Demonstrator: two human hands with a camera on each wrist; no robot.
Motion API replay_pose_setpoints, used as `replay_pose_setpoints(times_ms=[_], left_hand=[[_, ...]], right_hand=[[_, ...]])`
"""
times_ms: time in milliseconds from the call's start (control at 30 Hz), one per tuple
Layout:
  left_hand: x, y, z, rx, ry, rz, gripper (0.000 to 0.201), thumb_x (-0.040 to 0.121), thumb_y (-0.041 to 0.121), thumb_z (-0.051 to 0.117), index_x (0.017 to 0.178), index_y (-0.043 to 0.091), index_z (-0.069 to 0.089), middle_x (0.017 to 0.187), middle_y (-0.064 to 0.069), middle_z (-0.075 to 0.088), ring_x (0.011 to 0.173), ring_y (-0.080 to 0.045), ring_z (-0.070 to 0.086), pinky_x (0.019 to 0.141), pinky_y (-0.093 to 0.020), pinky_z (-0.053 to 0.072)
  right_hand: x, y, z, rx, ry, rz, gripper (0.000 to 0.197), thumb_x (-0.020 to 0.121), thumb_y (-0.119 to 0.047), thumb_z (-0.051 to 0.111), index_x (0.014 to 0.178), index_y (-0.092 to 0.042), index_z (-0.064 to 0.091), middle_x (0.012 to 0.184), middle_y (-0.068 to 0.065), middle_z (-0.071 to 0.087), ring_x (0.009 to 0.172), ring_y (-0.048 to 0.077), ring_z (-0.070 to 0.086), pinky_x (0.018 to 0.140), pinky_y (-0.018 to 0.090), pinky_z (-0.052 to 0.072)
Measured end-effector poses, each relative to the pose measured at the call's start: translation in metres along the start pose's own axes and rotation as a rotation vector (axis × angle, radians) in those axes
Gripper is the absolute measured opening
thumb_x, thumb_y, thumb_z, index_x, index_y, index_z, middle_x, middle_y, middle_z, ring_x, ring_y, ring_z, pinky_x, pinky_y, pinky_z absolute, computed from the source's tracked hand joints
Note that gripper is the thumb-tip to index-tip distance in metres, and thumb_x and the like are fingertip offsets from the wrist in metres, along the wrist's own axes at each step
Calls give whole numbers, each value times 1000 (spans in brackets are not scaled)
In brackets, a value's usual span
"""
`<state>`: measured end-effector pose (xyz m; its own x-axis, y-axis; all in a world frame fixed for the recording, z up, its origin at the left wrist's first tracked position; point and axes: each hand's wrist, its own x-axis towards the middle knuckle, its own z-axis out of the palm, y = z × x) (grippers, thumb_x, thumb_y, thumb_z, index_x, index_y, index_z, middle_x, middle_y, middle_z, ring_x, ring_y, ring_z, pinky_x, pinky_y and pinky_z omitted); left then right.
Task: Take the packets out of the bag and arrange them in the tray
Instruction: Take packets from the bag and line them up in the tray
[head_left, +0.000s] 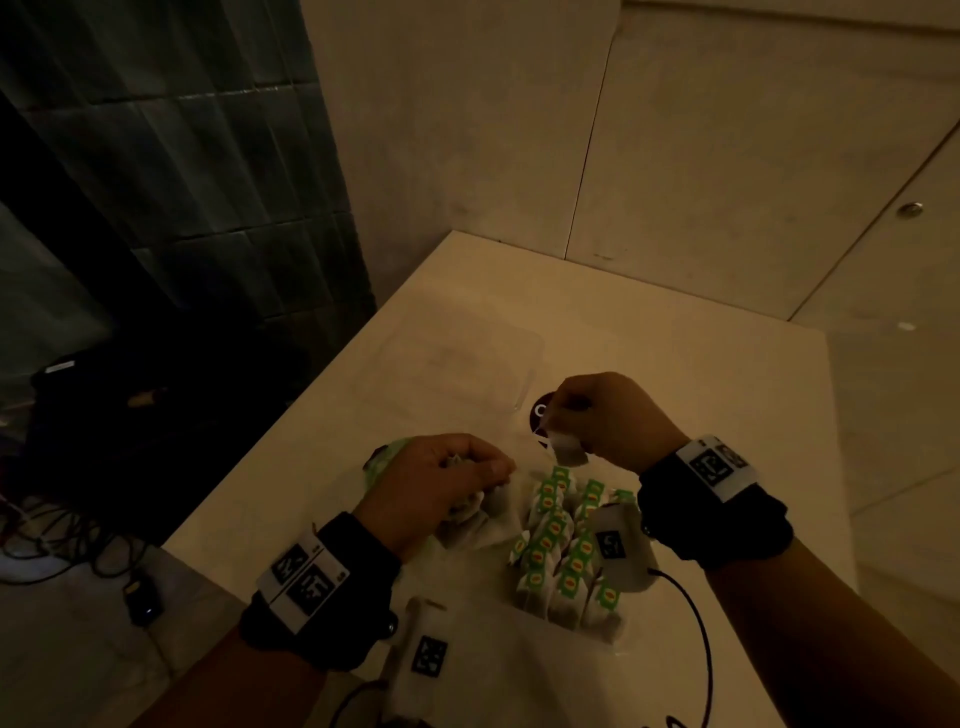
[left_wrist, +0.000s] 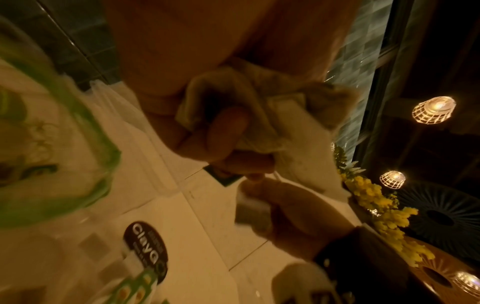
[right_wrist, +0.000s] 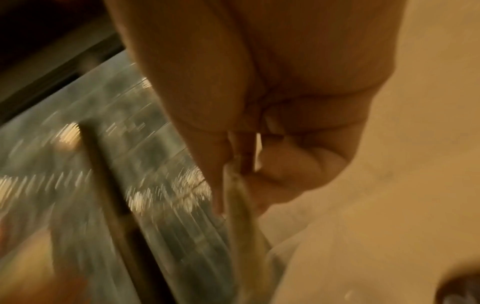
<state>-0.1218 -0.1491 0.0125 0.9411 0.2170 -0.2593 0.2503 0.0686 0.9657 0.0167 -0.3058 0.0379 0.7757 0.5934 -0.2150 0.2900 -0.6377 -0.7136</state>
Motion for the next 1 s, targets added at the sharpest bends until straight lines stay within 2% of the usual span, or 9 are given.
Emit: replay_pose_setpoints(times_ms=[67, 200, 333, 400, 500, 600, 767, 900, 1000], left_hand=[[-4, -8, 2, 16, -8, -30, 19, 87, 7, 62, 73, 12, 73, 63, -9, 61, 54, -22, 44, 51, -25, 37], [-3, -17, 6, 10, -5, -87, 13, 88, 9, 62, 80, 6, 73, 62, 0, 67, 58, -20, 50, 50, -24, 41], [-1, -16, 3, -4, 12, -126, 10, 88, 5, 61, 81, 5, 69, 56, -3, 62, 39, -10, 41, 41, -18, 32], [2, -15, 1, -10, 50, -124, 18, 87, 3, 61, 72, 11, 68, 54, -9, 55, 37, -11, 36, 39, -17, 30], [6, -13, -3, 101, 70, -61, 21, 85, -3, 60, 69, 10, 67, 49, -2, 58, 36, -7, 45, 41, -17, 36], [8, -12, -5, 215, -7, -28, 6, 84, 1, 64, 87, 0, 69, 68, -12, 64, 41, -2, 51, 44, -17, 40], [3, -19, -5, 287, 8, 39, 9, 83, 8, 69, 86, 14, 76, 73, 2, 64, 52, 4, 56, 51, -10, 41], [1, -22, -5, 191, 24, -28, 11, 86, 8, 65, 92, 7, 74, 54, 6, 60, 40, -1, 47, 43, -14, 38], [0, -16, -3, 174, 23, 20, 11, 86, 5, 65, 92, 4, 74, 56, 9, 61, 41, 2, 49, 43, -12, 38]], right_hand=[[-4, -3, 1, 338, -2, 51, 13, 87, -14, 65, 79, -9, 73, 69, 7, 67, 58, 17, 59, 62, 32, 53], [-8, -9, 8, 798, -169, 90, 12, 84, -15, 66, 83, -8, 76, 89, 22, 64, 82, 38, 57, 81, 51, 49], [-9, -14, 16, 862, -320, 54, 7, 80, -19, 68, 75, -14, 71, 67, 13, 52, 46, 19, 43, 45, 26, 25], [-10, -12, 18, 885, -384, 40, 11, 85, -12, 65, 75, -13, 67, 65, 14, 45, 37, 11, 38, 40, 23, 20], [-16, -15, 23, 844, -479, -17, 9, 83, -15, 68, 75, -11, 68, 60, 8, 53, 38, 10, 36, 41, 24, 21], [-19, -21, 27, 828, -296, -58, 14, 77, -18, 73, 81, -4, 71, 55, 9, 47, 41, 13, 29, 44, 27, 19], [-14, -26, 23, 732, 112, -156, 12, 87, -12, 66, 87, -3, 73, 57, 10, 58, 42, 14, 41, 45, 28, 30], [-15, -26, 23, 795, 104, -177, 12, 88, -7, 62, 89, -2, 73, 69, 13, 66, 50, 16, 53, 42, 27, 40], [-17, -24, 25, 748, 74, -234, 13, 89, 1, 59, 93, 2, 71, 78, 18, 69, 61, 17, 61, 45, 29, 48]])
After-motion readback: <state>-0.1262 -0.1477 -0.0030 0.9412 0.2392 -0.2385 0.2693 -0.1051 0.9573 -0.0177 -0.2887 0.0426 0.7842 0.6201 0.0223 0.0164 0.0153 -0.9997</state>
